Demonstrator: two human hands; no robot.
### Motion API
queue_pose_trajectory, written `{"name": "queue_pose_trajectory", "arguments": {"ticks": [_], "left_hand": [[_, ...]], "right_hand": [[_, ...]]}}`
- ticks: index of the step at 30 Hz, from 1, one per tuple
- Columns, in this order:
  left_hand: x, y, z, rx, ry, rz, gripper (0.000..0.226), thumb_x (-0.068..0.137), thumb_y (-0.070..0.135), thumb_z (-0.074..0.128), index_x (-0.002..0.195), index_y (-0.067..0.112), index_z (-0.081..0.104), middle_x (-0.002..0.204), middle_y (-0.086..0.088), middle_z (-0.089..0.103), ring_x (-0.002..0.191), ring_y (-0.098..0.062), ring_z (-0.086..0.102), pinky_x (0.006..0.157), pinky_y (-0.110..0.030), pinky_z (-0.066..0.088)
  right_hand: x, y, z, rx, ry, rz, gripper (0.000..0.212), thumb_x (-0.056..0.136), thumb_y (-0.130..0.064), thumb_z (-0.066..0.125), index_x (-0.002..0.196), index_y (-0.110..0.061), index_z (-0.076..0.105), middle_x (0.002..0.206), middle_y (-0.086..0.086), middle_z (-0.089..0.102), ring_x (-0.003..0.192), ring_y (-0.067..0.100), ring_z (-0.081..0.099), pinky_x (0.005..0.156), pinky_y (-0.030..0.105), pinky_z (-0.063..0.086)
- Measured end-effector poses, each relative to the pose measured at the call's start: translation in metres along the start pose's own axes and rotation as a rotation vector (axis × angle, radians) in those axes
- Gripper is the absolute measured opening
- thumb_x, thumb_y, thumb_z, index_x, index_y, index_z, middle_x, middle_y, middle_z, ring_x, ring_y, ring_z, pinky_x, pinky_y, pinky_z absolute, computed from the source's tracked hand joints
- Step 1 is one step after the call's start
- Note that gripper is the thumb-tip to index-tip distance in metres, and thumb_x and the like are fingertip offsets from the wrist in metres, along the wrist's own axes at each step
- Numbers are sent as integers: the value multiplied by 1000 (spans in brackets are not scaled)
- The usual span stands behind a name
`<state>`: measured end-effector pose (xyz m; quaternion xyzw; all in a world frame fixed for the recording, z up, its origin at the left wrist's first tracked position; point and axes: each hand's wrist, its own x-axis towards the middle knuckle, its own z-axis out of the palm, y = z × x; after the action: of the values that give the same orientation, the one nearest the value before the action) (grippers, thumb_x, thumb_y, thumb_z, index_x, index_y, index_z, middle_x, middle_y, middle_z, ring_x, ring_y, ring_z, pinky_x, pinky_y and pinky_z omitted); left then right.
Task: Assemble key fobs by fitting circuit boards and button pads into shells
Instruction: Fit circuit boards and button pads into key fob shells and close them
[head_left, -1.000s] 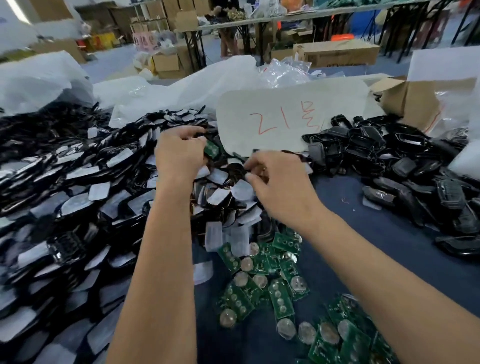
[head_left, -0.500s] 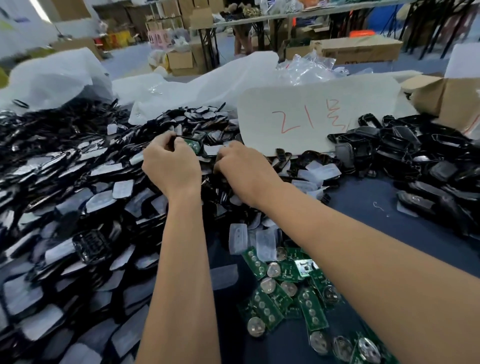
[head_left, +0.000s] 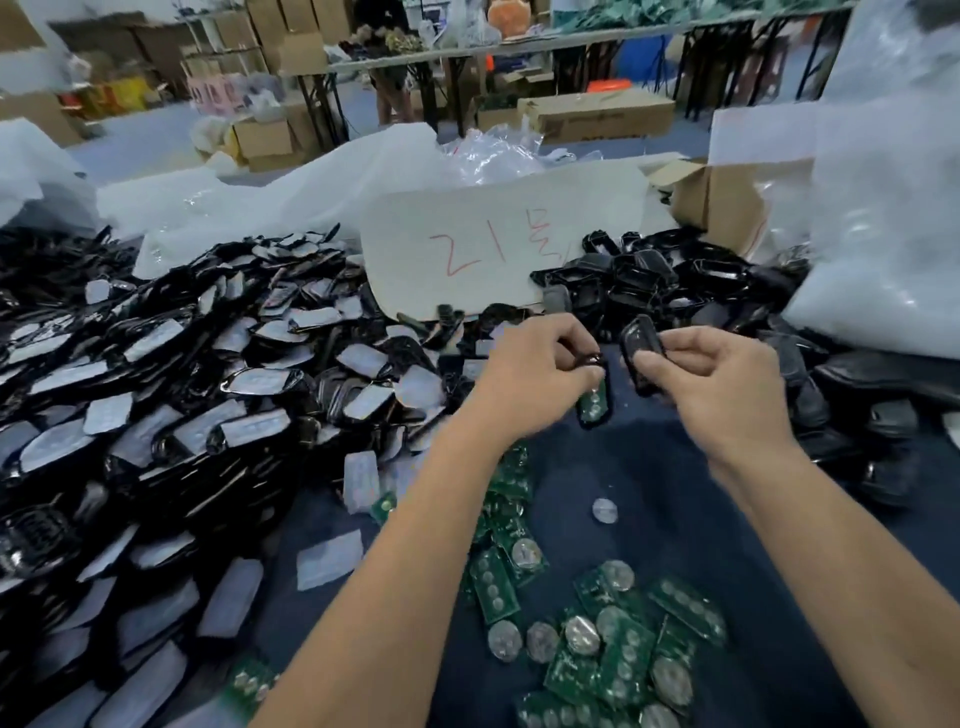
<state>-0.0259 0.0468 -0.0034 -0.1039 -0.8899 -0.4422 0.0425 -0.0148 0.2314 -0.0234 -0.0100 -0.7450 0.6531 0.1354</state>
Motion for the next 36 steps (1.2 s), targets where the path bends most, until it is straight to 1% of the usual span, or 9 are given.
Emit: {"name": "queue_pose_trajectory", "arguments": {"ticks": [3,6,10,14,17,23,27,31,36], "left_hand": [[-4,-6,17,109,-83,16,10,90,21,77,97,23,69,74,8,64,66,-5,57,67,-24,44],[-6,-12,14,193,18,83,23,89,24,79,112,23,73,89,13,64,78,-5,57,77,-21,46],[-7,-6,10,-74,37,204,13,92,20,74,105,24,76,91,9,74,83,-4,67,79,-15,51],[-6,-1,14,-251,-15,171,7,94,12,73,90,16,79,75,0,71,67,-16,63,65,-34,54],[-8,2,14,-562,0,32,9,93,12,72,86,14,78,78,-8,73,72,-17,65,63,-25,54],[-9,11,17,-811,7,-90,16,99,14,67,86,12,76,78,-9,72,68,-17,67,63,-25,58],[-9,14,20,-880,36,-134,16,99,18,67,87,12,77,85,-11,72,71,-17,67,62,-25,56],[-11,10,20,-744,-94,-93,18,96,8,70,81,18,75,82,-11,72,75,-17,69,69,-25,59],[-12,10,22,-717,-116,-62,16,93,-3,69,95,12,74,84,-10,73,80,-19,70,73,-28,60]], "right_hand": [[-8,8,-13,-35,-16,-20,26,83,-10,86,78,-35,78,77,-12,78,74,3,75,67,19,56],[-10,12,-16,-227,-14,-141,22,82,-12,87,77,-31,77,75,-17,74,75,-3,69,71,15,50],[-13,6,-11,-387,-73,-263,18,80,-8,87,85,-23,79,72,-22,68,71,-10,64,65,3,42],[-17,3,-8,-63,-208,-113,17,80,-8,88,84,-23,80,71,-8,76,63,-1,66,57,11,45],[-17,0,-5,307,-136,69,22,82,-10,86,101,-17,77,80,7,78,70,10,69,57,19,50],[-17,-2,-7,694,-194,176,38,74,-24,80,110,-13,74,91,4,78,76,12,72,69,23,58],[-18,-3,-3,718,-174,103,32,74,-15,80,106,-13,76,94,7,80,82,14,75,77,24,60],[-16,-1,-6,723,-71,177,25,73,-17,78,97,-14,76,88,5,80,75,14,73,73,26,61],[-14,2,-6,638,-73,184,14,69,-21,82,82,-15,80,80,9,78,70,19,70,72,31,60]]}}
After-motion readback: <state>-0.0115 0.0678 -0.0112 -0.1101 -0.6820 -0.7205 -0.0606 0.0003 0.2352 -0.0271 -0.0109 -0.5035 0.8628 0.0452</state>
